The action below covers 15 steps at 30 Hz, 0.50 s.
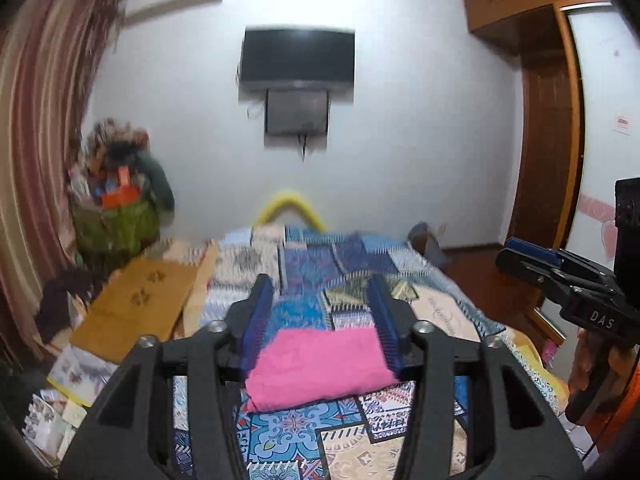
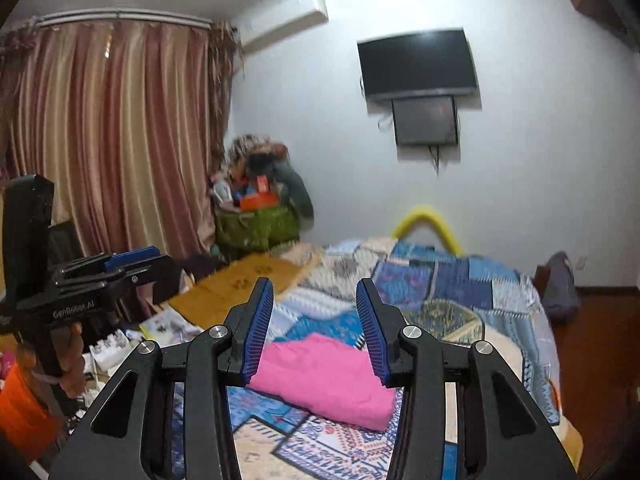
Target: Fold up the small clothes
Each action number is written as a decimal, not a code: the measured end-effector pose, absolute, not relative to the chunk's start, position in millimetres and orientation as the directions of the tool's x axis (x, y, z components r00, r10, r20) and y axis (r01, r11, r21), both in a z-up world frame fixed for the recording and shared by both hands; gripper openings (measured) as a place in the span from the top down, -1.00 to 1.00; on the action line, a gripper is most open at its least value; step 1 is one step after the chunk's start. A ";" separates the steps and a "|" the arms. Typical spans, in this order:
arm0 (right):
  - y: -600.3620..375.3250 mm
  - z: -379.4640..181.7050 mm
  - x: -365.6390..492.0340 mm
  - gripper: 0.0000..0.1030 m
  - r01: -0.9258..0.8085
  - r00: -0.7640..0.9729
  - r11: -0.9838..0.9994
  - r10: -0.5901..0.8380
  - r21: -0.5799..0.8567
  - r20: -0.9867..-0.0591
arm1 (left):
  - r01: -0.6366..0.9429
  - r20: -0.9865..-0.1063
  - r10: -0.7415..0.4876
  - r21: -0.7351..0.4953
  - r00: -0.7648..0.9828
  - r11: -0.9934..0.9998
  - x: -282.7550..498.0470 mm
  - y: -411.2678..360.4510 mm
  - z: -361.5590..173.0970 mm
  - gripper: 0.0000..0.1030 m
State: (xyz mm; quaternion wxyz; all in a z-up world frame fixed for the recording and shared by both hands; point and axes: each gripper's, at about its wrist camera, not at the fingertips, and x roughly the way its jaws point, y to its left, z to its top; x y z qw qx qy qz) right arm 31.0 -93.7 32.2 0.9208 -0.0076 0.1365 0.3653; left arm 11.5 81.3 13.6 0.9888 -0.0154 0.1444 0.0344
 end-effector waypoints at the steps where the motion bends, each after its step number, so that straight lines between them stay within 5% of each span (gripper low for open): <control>1: -94.1 33.9 25.1 0.20 -0.674 0.702 0.735 0.670 0.080 -0.244 | -0.077 -0.258 0.072 -0.010 0.963 0.997 1.7 76.3 15.5 -0.15; 6: -97.4 36.6 -8.2 -0.51 -0.633 0.757 0.773 0.630 0.043 -0.173 | -0.097 -0.190 0.098 0.016 0.977 0.995 -30.9 59.5 18.5 -0.44; 8: -98.8 35.2 -14.3 -0.65 -0.621 0.769 0.783 0.619 0.044 -0.162 | -0.119 -0.168 0.121 0.020 0.978 0.993 -38.6 57.1 17.4 -0.81; 10: -98.8 34.7 -16.6 -0.76 -0.611 0.777 0.791 0.608 0.039 -0.162 | -0.130 -0.152 0.131 0.015 0.980 0.991 -46.0 56.2 16.7 -0.96; 12: -98.5 34.3 -17.5 -1.00 -0.598 0.788 0.801 0.595 0.034 -0.158 | -0.126 -0.149 0.126 0.008 0.981 0.992 -49.6 55.7 15.4 -0.97; 15: -99.9 35.5 -21.2 -1.00 -0.584 0.800 0.811 0.581 0.025 -0.148 | -0.130 -0.153 0.130 0.006 0.980 0.991 -51.7 55.9 13.9 -0.99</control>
